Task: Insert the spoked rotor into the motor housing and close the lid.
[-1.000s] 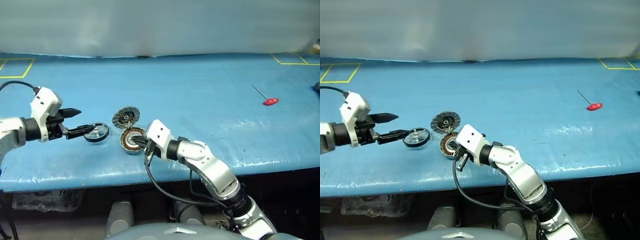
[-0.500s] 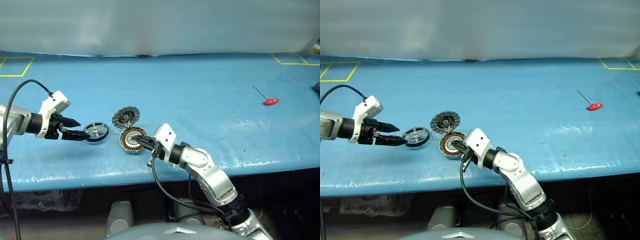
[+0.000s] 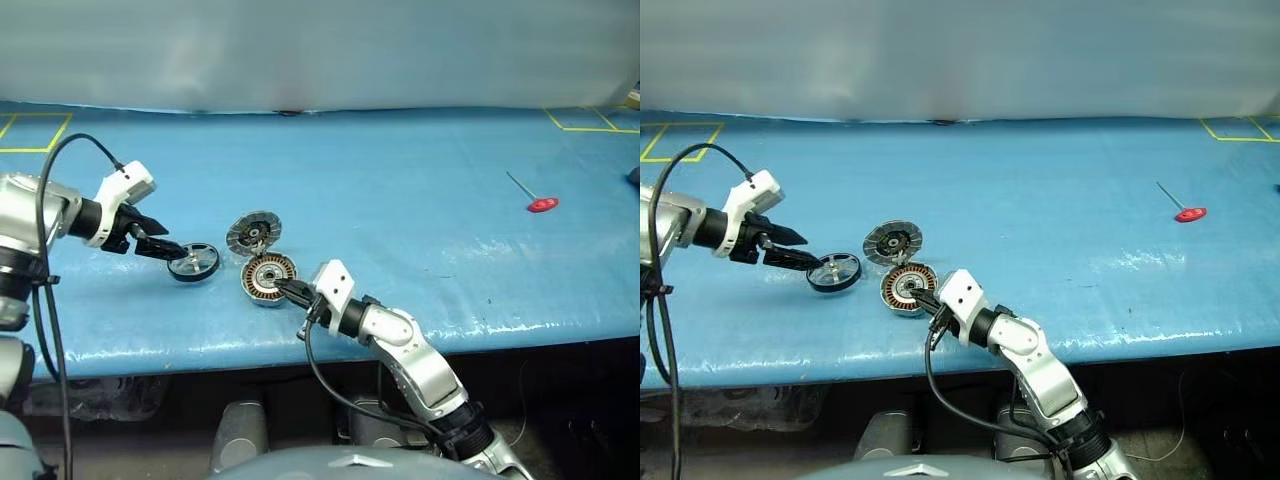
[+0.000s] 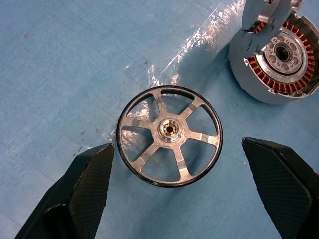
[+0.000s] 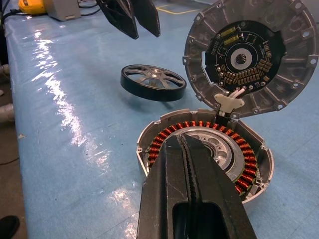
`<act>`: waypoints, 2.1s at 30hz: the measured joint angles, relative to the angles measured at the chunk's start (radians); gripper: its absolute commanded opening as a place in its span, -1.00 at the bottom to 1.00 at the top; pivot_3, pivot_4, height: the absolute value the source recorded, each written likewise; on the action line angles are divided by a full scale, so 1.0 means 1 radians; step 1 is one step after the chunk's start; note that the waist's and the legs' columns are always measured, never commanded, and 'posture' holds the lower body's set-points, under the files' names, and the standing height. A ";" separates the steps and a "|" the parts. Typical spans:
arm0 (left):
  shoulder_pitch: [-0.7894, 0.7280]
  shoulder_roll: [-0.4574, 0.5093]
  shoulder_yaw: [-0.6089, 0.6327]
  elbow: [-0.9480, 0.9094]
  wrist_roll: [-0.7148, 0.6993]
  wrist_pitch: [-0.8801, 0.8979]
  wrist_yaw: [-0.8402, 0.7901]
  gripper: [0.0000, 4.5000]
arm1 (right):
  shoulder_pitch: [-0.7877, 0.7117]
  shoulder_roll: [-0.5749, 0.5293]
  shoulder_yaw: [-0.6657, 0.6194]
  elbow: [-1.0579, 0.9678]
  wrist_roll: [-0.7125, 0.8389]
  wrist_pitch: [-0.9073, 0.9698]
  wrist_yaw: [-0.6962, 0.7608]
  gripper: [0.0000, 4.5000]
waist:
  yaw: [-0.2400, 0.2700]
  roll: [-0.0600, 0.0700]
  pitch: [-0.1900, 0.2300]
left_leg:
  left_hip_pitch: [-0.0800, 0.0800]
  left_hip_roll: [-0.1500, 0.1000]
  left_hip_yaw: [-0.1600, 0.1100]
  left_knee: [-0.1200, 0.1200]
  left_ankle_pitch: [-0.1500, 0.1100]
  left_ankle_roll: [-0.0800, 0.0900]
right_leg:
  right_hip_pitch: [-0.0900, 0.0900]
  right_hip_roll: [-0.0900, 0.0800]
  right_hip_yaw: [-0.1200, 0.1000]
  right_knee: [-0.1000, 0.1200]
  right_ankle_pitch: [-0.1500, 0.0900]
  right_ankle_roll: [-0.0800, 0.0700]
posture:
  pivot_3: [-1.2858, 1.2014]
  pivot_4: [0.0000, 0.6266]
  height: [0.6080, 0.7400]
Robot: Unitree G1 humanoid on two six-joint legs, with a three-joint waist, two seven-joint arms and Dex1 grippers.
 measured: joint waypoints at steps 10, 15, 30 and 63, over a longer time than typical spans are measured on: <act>-0.051 -0.081 -0.041 0.062 0.084 -0.039 -0.034 0.61 | 0.013 0.007 0.000 0.001 -0.016 0.001 -0.025 -1.00 | -0.003 0.000 0.000 | 0.000 0.001 -0.002 0.007 0.000 0.000 | -0.001 0.001 0.000 0.010 -0.001 -0.001 | 0.03 -0.52 1.00; -0.057 -0.087 -0.060 0.076 0.115 -0.035 -0.052 0.61 | 0.015 0.009 0.000 0.001 -0.023 0.001 -0.031 -1.00 | -0.002 0.000 0.000 | 0.000 0.001 -0.002 0.009 0.000 0.000 | 0.000 0.001 0.001 0.010 -0.001 -0.001 | 0.03 -0.52 1.00; -0.033 -0.131 -0.069 0.097 0.159 -0.009 -0.002 0.61 | 0.015 0.016 0.007 0.010 -0.026 0.002 -0.033 -1.00 | 0.000 -0.001 0.000 | 0.000 0.001 -0.002 0.010 0.000 0.000 | 0.000 0.001 0.001 0.011 -0.001 -0.001 | 0.03 -0.52 1.00; -0.033 -0.171 -0.083 0.147 0.204 0.009 0.030 0.61 | 0.019 0.015 0.006 0.010 -0.028 0.003 -0.053 -1.00 | -0.001 -0.001 0.000 | 0.000 0.001 -0.002 0.010 0.000 0.000 | 0.000 0.002 0.002 0.011 -0.001 0.000 | 0.03 -0.52 1.00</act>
